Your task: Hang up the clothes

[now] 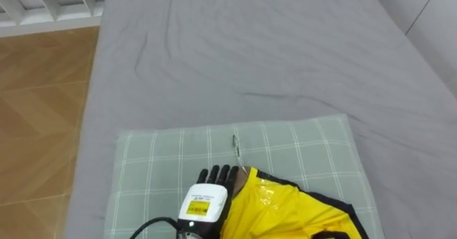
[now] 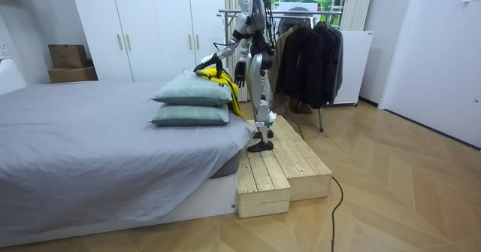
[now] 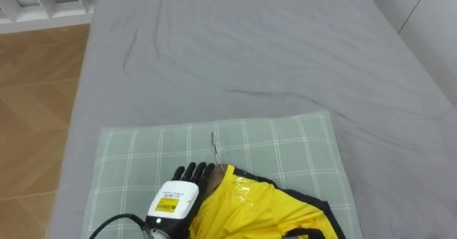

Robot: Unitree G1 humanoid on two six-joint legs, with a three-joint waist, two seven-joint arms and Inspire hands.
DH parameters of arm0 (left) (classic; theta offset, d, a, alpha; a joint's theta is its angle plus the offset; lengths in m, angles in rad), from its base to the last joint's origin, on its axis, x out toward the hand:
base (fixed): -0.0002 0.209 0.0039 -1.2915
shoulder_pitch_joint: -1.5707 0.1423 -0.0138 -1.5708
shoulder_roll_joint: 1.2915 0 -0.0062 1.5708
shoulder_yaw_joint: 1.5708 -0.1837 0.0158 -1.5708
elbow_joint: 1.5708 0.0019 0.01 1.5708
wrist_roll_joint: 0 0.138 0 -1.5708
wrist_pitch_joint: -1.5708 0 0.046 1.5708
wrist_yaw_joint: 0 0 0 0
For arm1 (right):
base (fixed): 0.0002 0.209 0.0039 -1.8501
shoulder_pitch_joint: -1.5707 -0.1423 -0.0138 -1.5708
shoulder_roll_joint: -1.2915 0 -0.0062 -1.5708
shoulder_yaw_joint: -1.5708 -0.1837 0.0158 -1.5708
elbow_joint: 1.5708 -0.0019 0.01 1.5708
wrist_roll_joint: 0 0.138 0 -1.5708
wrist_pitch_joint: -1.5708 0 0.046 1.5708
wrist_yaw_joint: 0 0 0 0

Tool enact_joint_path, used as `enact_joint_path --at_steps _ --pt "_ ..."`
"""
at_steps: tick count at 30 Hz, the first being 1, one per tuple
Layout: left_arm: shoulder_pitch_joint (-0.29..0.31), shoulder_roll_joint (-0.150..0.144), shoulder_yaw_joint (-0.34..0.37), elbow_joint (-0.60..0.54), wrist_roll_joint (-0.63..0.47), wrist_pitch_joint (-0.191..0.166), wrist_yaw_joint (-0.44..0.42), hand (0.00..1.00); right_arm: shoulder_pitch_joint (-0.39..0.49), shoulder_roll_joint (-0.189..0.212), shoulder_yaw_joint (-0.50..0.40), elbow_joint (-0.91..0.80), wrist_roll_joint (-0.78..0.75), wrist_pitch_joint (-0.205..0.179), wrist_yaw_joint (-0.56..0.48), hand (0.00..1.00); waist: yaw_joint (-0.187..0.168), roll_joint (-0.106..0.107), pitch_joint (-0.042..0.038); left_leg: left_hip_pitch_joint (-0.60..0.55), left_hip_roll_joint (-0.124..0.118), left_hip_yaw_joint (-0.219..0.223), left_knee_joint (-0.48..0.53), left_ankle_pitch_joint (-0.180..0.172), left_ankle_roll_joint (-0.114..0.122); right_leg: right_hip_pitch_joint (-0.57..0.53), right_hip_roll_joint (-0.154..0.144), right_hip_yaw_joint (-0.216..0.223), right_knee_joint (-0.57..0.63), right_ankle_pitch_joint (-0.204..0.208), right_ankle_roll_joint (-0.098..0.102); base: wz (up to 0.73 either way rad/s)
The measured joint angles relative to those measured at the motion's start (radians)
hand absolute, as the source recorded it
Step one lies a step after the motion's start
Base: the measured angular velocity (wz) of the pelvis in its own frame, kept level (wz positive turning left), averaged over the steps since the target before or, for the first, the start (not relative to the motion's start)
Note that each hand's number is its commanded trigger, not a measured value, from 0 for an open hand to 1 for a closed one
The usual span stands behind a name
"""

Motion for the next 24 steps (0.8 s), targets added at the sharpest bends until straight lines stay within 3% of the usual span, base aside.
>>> enact_joint_path --at_steps 8,16,24 --pt "-0.027 -0.008 0.13 0.074 -0.03 -0.027 0.006 0.0 -0.009 0.0 -0.017 0.004 -0.016 0.005 0.0 0.0 -0.001 -0.021 0.0001 -0.022 0.006 0.016 0.003 0.001 -0.002 -0.03 0.003 0.002 0.007 0.0 0.0 -0.05" --pt "-0.045 0.003 0.227 0.144 -0.283 -0.065 0.01 0.0 -0.026 -0.001 -0.026 0.007 -0.03 0.02 -0.002 0.0 0.008 -0.023 -0.0014 -0.039 0.007 0.016 0.014 0.001 -0.002 -0.046 0.003 -0.001 0.019 0.001 -0.001 0.0" --pt "-0.04 -0.002 0.236 0.169 -0.292 -0.099 0.027 0.0 -0.028 0.01 -0.026 0.008 -0.056 0.034 -0.013 0.0 0.052 -0.046 -0.0074 -0.035 0.01 0.019 0.014 0.002 -0.003 -0.045 0.004 0.001 0.02 0.001 -0.001 -0.02"
